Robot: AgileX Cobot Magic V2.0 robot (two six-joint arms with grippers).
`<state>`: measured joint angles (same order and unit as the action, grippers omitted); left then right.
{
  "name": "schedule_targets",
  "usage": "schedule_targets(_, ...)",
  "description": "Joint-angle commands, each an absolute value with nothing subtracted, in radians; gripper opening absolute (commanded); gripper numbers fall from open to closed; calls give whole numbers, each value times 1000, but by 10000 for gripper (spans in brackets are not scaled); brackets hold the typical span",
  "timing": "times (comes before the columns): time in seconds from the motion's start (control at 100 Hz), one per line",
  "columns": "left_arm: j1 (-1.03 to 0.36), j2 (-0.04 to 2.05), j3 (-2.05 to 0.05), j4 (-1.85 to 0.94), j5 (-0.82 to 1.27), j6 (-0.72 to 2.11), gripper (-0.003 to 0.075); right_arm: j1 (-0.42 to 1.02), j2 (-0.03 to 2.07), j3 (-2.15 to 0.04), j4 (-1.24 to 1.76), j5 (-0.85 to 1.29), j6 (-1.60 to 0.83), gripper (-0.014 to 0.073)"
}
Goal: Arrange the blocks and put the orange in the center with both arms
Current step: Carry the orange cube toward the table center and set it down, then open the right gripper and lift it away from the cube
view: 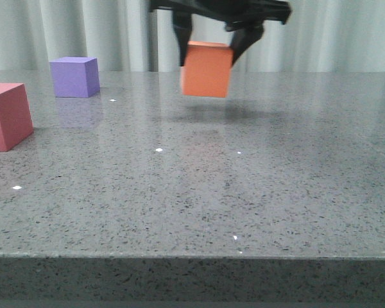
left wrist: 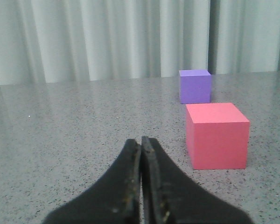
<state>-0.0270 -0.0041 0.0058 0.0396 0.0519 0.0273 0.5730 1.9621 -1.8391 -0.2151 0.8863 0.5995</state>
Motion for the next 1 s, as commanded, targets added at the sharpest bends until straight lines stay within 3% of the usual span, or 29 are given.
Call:
schedule_targets(0.0,-29,-37,49,32,-30,26,-20,591,1944,-1921,-261,838,640,362)
schedule_targets(0.24,-29,-37,49,32,-30,26,-20,631,2034,-2040,-261,857,690,362)
schedule_targets(0.62,-29,-37,49,32,-30,26,-20,640,2082,-2050,-252,880,695,370)
schedule_targets(0.69,-29,-37,49,32,-30,26,-20,640,2082,-2050,-244,867,695,421)
schedule_targets(0.86,-29,-37,49,32,-30,26,-20,640,2080,-2050,-237,858,695,660)
schedule_targets(0.99,-29,-37,49,32,-30,26,-20,639,2063,-2050,-238,856,688,649)
